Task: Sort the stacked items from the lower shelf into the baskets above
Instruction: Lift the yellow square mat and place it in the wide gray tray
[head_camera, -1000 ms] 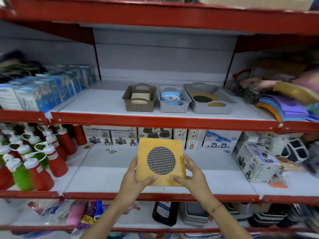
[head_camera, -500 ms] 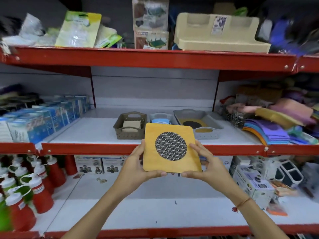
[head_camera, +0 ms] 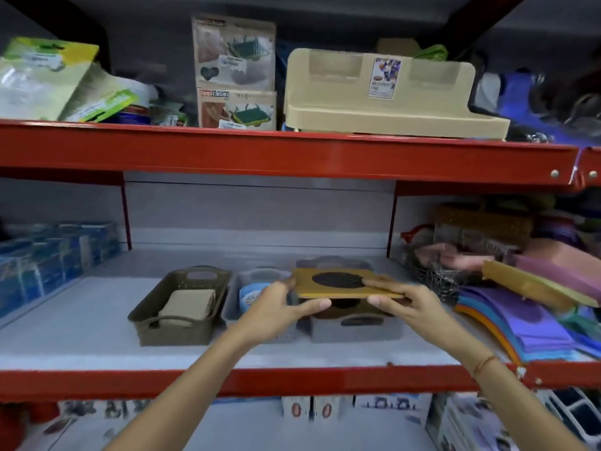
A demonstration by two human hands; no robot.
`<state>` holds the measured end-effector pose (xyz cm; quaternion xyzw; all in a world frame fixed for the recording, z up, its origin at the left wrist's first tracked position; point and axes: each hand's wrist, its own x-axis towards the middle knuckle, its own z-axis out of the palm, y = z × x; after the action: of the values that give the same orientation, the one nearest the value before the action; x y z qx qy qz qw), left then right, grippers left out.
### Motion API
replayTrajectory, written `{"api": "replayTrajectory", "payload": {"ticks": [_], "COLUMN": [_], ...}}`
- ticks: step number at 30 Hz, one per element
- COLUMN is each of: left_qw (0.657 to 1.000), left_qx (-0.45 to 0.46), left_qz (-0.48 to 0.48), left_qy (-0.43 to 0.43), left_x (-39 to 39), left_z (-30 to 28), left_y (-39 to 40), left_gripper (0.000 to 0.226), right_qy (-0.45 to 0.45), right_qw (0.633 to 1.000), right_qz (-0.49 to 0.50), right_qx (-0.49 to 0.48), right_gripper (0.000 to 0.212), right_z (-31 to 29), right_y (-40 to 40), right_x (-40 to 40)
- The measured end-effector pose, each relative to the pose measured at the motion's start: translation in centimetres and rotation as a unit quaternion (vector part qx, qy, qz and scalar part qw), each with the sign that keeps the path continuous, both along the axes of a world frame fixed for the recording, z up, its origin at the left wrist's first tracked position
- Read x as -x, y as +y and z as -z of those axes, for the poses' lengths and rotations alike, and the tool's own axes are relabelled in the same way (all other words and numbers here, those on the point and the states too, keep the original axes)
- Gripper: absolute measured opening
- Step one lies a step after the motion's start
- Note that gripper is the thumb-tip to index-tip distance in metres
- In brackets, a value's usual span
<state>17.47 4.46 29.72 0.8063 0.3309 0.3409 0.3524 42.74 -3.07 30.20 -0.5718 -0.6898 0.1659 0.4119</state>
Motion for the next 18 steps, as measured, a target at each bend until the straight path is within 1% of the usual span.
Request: {"api": "replayTrajectory", "payload": {"ticks": [1, 2, 3, 5, 6, 9, 13, 16, 18], "left_qw": [1.0, 0.999, 0.998, 0.997, 0.996, 0.993, 0.98, 0.971, 0.958], "left_qx": [0.003, 0.011, 0.022, 0.027, 0.022, 0.002, -0.024, -0.047, -0.068], "left_qz": [0.006, 0.01, 0.01, -0.003, -0.01, -0.01, 0.029, 0.035, 0.034], "left_qy": [0.016, 0.035, 0.051, 0.076, 0.088, 0.116, 0.196, 0.232, 0.277], "left_x": [-0.7, -1.4, -2.2, -3.3, -3.6, -4.5, -5.2, -5.4, -5.7], "left_z": [0.0, 0.0, 0.1, 0.3, 0.4, -0.1, -0.2, 0.0, -0.2], "left_y": [0.6, 1.2, 1.8, 2.9, 3.5, 4.6, 5.7, 6.7, 7.4], "left_gripper": [0.037, 0.032, 0.034, 0.059, 0.065, 0.054, 0.049, 0.046, 0.044], "right_qy": [-0.005, -0.017, -0.026, -0.04, -0.043, -0.048, -0.073, -0.147, -0.207], "right_qw": [1.0, 1.0, 0.999, 0.998, 0.998, 0.998, 0.997, 0.989, 0.978], "right_qz": [-0.004, -0.007, -0.014, -0.011, -0.003, 0.01, 0.015, 0.0, -0.01], "right_qx": [0.006, 0.014, 0.022, 0.04, 0.046, 0.048, 0.036, 0.027, 0.035], "right_gripper": [0.04, 0.044, 0.046, 0.044, 0.043, 0.039, 0.04, 0.045, 0.049], "right_z": [0.1, 0.3, 0.5, 0.7, 0.8, 1.0, 1.2, 1.0, 1.1], "right_y": [1.0, 1.7, 2.6, 3.6, 4.0, 5.3, 6.3, 6.9, 7.5], "right_x": [-0.8, -1.5, -2.3, -3.3, -3.6, -4.5, -4.9, -4.9, -5.0]}}
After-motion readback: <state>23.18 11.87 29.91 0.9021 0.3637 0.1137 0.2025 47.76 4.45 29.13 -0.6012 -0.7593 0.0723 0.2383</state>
